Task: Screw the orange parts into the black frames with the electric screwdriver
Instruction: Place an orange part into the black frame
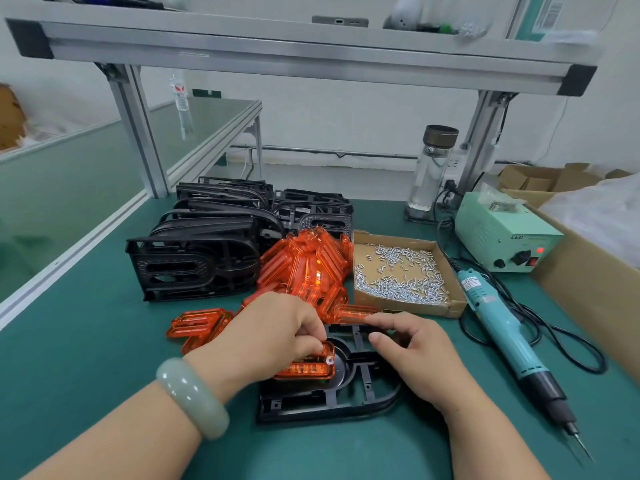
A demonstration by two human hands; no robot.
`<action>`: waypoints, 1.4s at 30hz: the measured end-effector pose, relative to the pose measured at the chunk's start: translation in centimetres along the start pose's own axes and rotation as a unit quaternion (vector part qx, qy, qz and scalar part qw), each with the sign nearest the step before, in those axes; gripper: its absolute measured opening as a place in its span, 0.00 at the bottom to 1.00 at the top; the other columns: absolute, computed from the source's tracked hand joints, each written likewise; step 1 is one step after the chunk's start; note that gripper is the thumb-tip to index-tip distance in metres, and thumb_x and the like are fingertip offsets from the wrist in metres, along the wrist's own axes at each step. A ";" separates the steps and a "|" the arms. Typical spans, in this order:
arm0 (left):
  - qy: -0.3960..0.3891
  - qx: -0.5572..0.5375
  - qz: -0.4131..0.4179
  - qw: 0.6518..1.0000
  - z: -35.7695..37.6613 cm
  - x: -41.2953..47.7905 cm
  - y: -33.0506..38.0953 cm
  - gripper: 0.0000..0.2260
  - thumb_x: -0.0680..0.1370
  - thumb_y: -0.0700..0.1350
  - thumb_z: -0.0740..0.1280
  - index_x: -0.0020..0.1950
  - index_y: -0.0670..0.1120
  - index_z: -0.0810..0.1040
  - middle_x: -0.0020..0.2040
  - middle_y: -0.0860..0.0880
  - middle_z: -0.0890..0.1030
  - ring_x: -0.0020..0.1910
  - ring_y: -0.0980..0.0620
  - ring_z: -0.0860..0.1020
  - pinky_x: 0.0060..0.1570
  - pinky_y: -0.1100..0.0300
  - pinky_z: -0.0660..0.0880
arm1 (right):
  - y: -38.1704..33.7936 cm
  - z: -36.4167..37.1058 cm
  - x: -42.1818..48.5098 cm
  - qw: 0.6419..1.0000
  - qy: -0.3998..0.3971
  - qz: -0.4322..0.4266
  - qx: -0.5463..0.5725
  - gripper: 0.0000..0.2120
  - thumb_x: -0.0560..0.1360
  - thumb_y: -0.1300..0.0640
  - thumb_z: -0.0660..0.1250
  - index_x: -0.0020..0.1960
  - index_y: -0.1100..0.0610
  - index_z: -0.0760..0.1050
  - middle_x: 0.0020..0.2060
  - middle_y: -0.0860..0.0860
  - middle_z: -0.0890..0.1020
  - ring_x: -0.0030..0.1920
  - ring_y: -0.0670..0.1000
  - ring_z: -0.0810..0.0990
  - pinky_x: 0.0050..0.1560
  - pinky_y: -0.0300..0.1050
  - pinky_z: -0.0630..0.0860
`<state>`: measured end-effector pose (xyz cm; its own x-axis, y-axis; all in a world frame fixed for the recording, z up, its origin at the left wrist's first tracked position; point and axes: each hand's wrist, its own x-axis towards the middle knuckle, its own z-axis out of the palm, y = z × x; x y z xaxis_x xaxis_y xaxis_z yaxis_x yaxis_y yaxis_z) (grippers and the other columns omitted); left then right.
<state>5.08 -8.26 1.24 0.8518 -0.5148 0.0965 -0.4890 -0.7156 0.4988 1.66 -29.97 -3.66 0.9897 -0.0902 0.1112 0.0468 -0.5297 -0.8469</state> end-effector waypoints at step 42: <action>-0.014 0.210 0.147 0.967 1.9 -4.7 0.2 0.19 0.61 0.69 0.55 0.34 0.64 0.82 0.37 0.69 0.78 0.35 0.69 0.76 0.37 0.78 0.69 | 0.4 -9.7 -1.3 0.888 0.173 0.289 -0.312 0.31 0.69 0.44 0.73 0.66 0.55 0.69 0.56 0.56 0.73 0.57 0.60 0.74 0.50 0.51 0.71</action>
<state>0.67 -6.89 -0.74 0.6623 -0.7329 0.1553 -0.7469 -0.6622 0.0600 -0.92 -38.24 0.84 0.7180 -0.6960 -0.0052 -0.6471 -0.6647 -0.3734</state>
